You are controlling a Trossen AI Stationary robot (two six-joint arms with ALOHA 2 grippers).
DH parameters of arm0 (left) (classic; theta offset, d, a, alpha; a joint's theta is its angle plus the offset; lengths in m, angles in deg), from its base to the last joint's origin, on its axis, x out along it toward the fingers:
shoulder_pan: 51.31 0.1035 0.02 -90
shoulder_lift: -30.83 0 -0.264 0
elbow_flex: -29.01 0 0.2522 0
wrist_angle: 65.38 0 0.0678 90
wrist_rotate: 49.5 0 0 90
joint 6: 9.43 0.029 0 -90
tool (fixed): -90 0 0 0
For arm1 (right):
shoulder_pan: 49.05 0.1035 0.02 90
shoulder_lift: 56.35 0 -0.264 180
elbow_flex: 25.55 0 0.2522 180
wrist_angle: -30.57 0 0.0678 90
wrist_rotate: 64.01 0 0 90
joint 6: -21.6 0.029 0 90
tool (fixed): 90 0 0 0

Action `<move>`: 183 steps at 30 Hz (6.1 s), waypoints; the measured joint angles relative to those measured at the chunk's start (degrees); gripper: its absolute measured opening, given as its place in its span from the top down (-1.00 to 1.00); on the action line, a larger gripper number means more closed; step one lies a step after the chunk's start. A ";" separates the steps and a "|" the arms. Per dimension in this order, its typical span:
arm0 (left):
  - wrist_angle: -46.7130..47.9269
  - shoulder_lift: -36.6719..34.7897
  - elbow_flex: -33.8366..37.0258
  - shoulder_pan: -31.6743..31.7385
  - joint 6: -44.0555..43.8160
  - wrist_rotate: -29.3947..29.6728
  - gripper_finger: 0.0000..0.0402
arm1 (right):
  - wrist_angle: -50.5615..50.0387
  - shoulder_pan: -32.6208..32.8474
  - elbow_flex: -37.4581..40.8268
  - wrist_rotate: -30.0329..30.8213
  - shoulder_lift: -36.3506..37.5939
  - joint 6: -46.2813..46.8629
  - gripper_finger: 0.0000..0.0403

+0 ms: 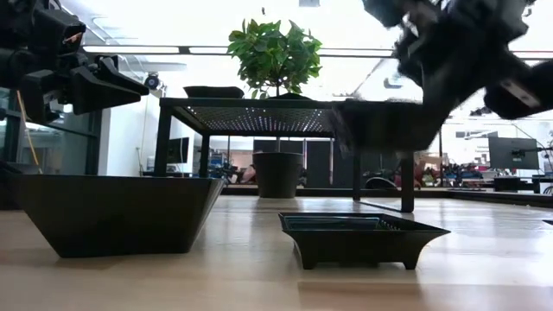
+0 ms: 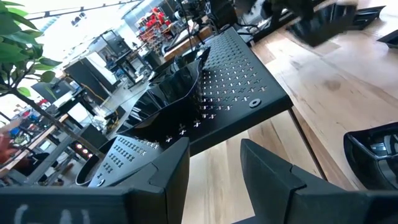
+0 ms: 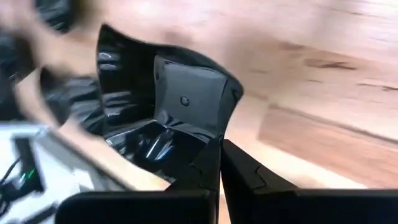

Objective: Pick & Place Mini shaped plates
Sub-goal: Stack the black distorted square plate on top of the other black distorted square plate on the shelf, then stack the black square plate on top of the other black square plates on the shelf

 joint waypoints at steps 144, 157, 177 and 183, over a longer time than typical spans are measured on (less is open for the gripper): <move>-0.01 0.02 0.01 0.00 0.00 -0.04 0.30 | -45.12 -33.02 -64.81 -7.15 -23.94 -44.71 0.51; -0.01 0.02 0.01 0.00 0.00 -0.03 0.30 | -61.86 -28.83 -64.84 0.01 -17.06 -50.32 0.51; -0.01 0.02 0.01 0.00 0.01 -0.02 0.30 | -51.78 -20.73 -29.21 4.25 11.30 -48.32 0.51; -0.01 0.02 0.01 0.00 0.00 -0.02 0.30 | -50.09 -16.45 -18.29 1.96 19.19 -42.77 0.51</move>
